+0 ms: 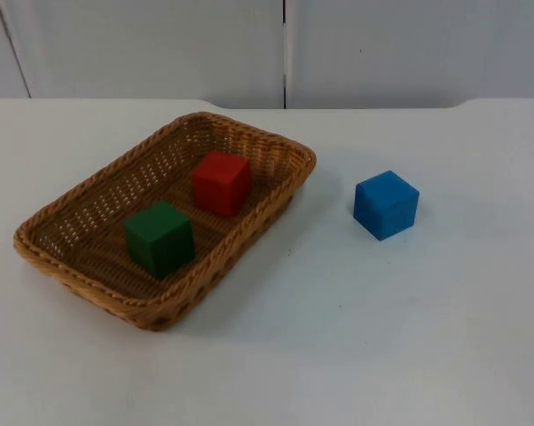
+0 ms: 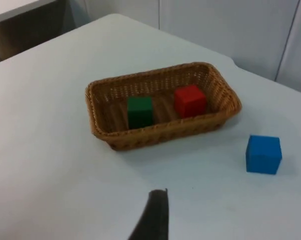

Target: Pick up one cube with each hand and place exactly two cubes into the same basket, leaving the remaining cube outside.

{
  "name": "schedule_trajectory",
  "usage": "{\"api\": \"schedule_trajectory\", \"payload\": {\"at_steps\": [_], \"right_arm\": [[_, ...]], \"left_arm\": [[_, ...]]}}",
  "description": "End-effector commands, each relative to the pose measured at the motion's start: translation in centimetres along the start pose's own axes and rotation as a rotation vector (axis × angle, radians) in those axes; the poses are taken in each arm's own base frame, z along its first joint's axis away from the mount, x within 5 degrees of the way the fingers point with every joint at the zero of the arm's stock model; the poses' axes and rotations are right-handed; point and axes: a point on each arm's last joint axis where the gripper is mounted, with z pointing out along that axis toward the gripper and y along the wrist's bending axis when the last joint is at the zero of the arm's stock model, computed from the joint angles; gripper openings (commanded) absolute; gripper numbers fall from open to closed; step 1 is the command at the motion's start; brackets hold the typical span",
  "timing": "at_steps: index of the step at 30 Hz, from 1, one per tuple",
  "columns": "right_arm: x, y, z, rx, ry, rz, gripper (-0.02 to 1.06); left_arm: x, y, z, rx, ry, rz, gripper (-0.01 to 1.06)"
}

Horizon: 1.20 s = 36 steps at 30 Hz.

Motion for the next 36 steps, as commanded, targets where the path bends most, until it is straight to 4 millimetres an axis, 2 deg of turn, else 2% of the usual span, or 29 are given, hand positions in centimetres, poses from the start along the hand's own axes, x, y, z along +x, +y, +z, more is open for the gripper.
{"api": "schedule_trajectory", "payload": {"at_steps": [1,5,11,13,20,36], "right_arm": [[1.1,-0.1,-1.3,0.037,0.014,0.023,0.76],[2.9,-0.2,-3.8,0.101,0.025,0.041,0.76],[5.2,0.1,-4.9,0.102,0.012,0.054,0.76],[6.6,0.1,-5.2,0.116,0.016,0.049,0.76],[7.5,-0.1,-4.7,0.133,0.086,0.037,0.76],[7.5,0.0,-4.8,0.123,0.083,0.043,0.76]], "left_arm": [[0.4,0.0,0.3,0.003,0.018,0.002,0.97],[0.4,0.0,0.3,0.003,0.018,0.002,0.97],[0.4,0.0,0.3,0.003,0.018,0.002,0.97],[0.4,0.0,0.3,0.003,0.018,0.002,0.97],[0.4,0.0,0.3,0.003,0.018,0.002,0.97],[0.4,0.0,0.3,-0.002,0.020,0.005,0.97]]}}
